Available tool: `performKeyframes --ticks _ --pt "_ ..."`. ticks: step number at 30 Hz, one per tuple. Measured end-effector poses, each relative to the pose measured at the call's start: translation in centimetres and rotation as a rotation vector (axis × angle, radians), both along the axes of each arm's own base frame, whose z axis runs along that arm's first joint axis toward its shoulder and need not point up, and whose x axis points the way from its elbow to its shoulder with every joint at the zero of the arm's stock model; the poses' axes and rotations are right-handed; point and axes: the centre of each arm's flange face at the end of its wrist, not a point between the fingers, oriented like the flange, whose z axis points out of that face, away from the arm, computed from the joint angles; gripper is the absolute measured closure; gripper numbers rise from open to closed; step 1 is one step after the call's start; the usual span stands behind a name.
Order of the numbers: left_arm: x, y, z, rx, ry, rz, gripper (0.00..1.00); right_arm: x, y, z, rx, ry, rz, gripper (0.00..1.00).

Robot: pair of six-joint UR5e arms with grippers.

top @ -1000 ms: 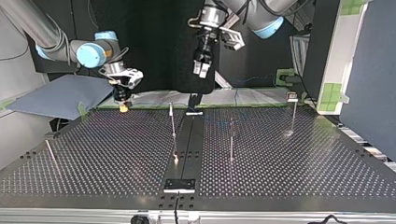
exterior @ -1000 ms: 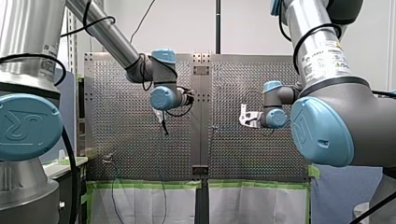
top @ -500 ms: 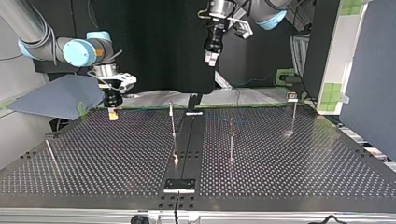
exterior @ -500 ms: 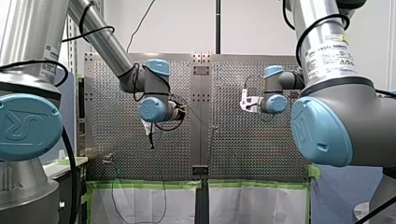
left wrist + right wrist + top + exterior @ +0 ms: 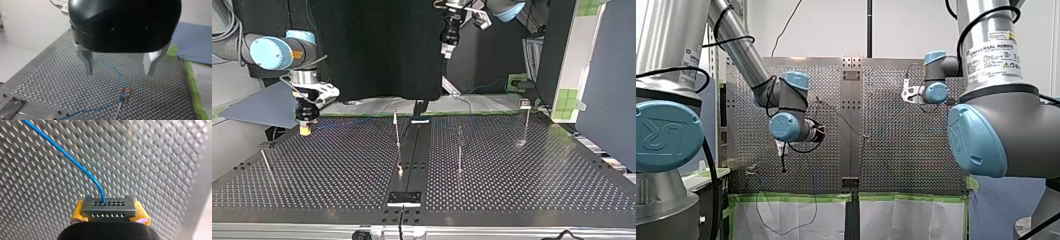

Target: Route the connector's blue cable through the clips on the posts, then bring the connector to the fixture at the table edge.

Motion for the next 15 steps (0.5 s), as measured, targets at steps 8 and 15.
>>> performKeyframes --ticks 8,15 --pt "-2.1 2.0 -1.9 0.044 0.051 0.004 0.00 -3.9 -0.4 2.0 0.007 0.024 -0.116 1.00" --pt "-3.9 3.7 -3.4 0.081 0.094 0.007 0.00 -6.9 -1.9 0.3 0.046 0.051 -0.185 1.00"
